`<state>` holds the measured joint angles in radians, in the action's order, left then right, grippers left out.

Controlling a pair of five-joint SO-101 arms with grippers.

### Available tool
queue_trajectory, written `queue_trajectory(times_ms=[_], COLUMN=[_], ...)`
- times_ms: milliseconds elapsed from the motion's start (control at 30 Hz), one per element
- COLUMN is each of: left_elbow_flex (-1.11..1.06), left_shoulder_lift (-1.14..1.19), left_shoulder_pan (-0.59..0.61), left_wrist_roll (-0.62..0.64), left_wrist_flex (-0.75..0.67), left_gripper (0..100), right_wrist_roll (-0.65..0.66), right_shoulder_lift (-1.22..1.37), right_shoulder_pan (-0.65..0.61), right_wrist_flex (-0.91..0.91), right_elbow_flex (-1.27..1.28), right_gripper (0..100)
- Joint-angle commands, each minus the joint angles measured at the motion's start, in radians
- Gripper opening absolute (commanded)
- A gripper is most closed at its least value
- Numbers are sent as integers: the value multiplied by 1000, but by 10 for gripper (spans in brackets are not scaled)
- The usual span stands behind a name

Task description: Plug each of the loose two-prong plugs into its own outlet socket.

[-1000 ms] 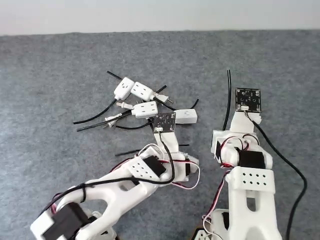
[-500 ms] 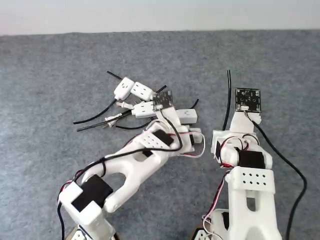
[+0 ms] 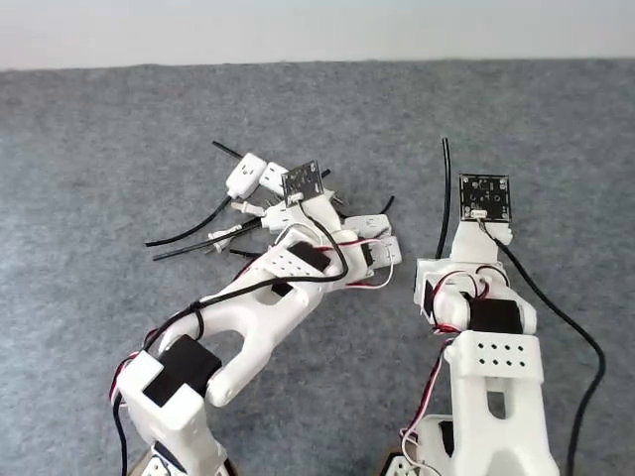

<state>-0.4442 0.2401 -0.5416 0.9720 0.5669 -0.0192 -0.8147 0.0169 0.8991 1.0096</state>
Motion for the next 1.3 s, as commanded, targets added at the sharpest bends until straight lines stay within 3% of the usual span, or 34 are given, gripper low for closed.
queue_trajectory(times_ms=[0,333,467,533,733,967,1033,1267], left_elbow_flex=[73,41,-24,-25,-25,91,176,596], left_shoulder_lift=[-9,-141,-164,-164,-163,12,101,377], left_shoulder_pan=[11,-48,-46,-46,-51,-52,-61,-75], left_wrist_roll=[9,37,44,84,132,130,130,129], left_wrist_flex=[-20,49,-49,-51,-55,-49,-2,361], left_gripper=[15,15,24,74,386,415,415,415], right_wrist_roll=[-6,-3,-3,-3,-3,-3,-3,-3], right_shoulder_lift=[-27,-27,-28,-28,-28,-28,-28,-28], right_shoulder_pan=[-5,-2,2,5,39,35,35,36], right_wrist_flex=[-4,-4,-4,-4,-7,-10,-10,-8], right_elbow_flex=[-46,-48,-49,-51,-52,-52,-52,-52], right_gripper=[9,9,9,9,9,9,9,9])
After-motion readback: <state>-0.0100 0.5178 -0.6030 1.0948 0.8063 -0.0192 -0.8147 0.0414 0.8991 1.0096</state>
